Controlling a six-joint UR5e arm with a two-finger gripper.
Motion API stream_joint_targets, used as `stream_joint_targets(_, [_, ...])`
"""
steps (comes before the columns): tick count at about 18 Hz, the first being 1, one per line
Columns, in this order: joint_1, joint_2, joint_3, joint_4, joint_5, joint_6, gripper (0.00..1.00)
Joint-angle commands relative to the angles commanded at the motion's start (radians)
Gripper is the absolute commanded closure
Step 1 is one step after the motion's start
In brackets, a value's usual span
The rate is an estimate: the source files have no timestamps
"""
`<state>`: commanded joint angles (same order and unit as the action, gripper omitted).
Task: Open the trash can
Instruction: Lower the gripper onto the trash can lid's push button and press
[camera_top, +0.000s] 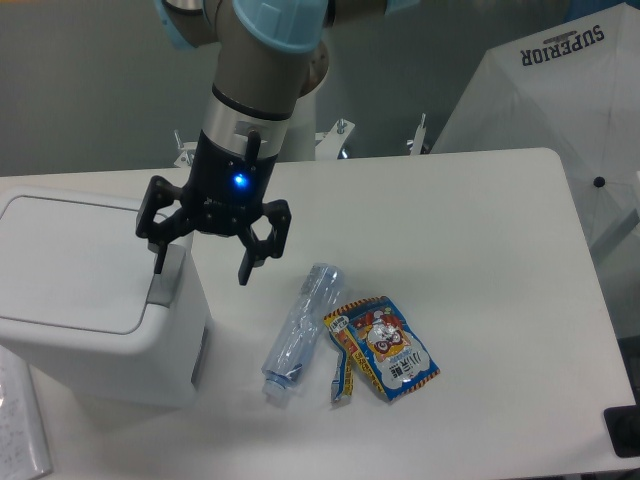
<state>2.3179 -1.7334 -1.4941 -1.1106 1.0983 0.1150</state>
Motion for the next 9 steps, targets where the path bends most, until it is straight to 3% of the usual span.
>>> stream_joint_targets(9, [0.000, -0.017, 0.000, 0.025, 0.006, 0.076, 0.00])
